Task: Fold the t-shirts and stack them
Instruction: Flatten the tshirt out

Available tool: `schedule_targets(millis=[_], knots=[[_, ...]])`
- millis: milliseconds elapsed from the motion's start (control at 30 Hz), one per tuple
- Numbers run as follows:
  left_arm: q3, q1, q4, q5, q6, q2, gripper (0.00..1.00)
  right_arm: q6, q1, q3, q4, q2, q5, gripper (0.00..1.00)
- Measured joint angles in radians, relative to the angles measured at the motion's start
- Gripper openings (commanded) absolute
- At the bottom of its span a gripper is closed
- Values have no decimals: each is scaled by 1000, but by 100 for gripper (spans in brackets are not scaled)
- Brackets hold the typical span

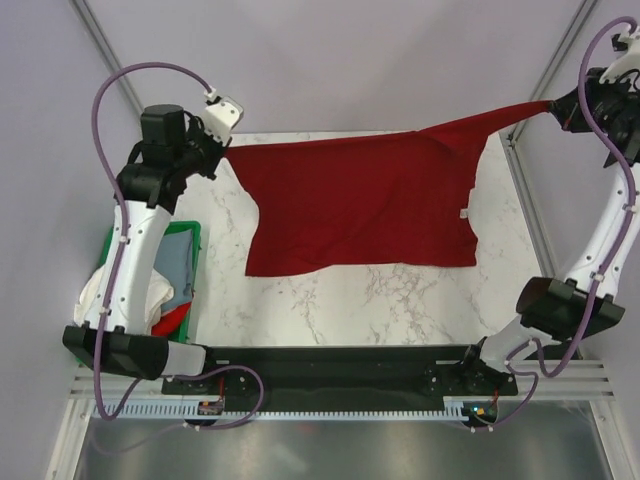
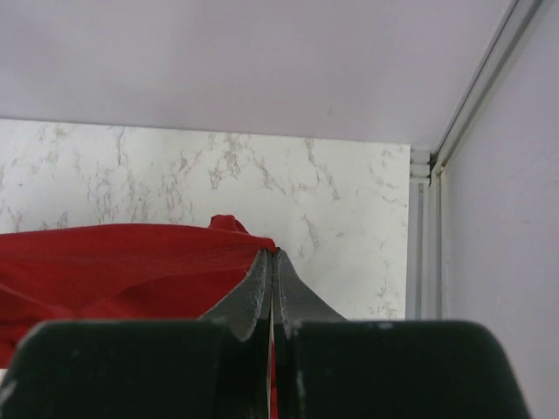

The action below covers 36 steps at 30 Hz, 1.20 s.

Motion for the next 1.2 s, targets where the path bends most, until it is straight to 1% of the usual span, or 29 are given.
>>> schedule_targets(millis=[300,567,700,800,900,967,1100,1200], knots=[[76,16,-50,18,-8,-165,2,-1,-14,-135,93,-332,7,0],[145,18,-116,27,-15,-319,2,-68,-14,-211,129,-587,177,0],[156,18,-165,53,-22,-394,2,-65,-15,-243,135,-685,232,0],[186,23,-198,69,-29,-424,2,-33,-16,-243,136,-706,241,0],[236,25,-214,73,-31,-417,2,8,-16,-235,131,-690,232,0],[287,27,-217,74,-30,-386,2,34,-16,-211,132,-658,224,0],[377,29,-197,74,-30,-298,2,65,-16,-113,145,-550,222,0],[439,29,-182,74,-31,-204,2,84,-16,-52,181,-472,229,0]])
